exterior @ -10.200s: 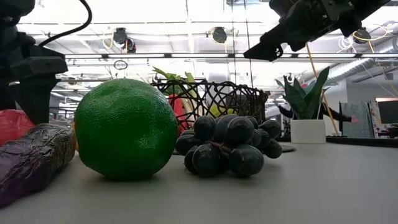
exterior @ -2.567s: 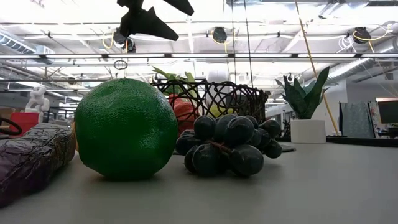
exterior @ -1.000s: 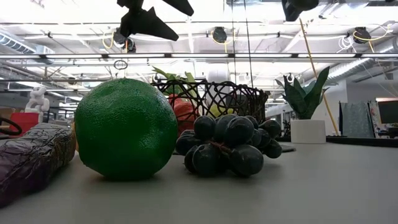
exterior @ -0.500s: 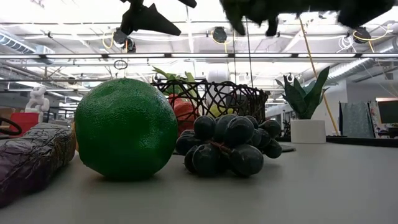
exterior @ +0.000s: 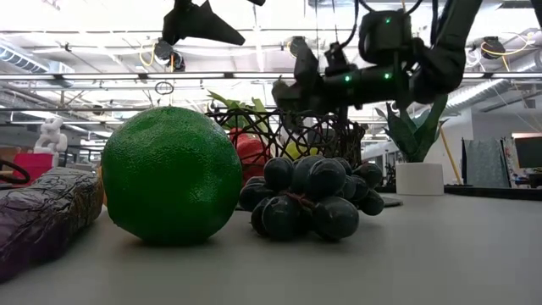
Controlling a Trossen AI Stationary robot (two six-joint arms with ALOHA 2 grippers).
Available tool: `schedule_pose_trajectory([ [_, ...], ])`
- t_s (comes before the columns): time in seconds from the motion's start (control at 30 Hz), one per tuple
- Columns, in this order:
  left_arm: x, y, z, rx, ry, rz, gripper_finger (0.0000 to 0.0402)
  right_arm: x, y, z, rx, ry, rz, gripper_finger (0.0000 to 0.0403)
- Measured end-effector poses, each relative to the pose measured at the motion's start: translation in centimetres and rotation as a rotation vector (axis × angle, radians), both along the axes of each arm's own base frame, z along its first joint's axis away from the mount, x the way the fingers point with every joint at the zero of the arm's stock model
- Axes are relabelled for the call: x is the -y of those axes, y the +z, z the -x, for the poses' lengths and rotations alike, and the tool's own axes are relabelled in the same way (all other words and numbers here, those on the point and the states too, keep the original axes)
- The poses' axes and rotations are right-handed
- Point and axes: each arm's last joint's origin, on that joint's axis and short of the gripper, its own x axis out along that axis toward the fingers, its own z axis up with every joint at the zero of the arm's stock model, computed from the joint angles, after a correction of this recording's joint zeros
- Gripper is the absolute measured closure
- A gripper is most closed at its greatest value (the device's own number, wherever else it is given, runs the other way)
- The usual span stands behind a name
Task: Build produce basket
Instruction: Put the green chili pepper into the black woven basket, then put the yellow lemon into the black woven basket
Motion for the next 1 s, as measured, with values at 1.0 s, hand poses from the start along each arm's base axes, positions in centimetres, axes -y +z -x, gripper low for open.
schedule_pose_trajectory([
  [1.0, 1.1, -0.3, 0.6, -0.041, -0.046, -0.006, 0.0092, -7.2, 6.8, 7.3, -0.473, 0.228, 0.084, 0.0136],
])
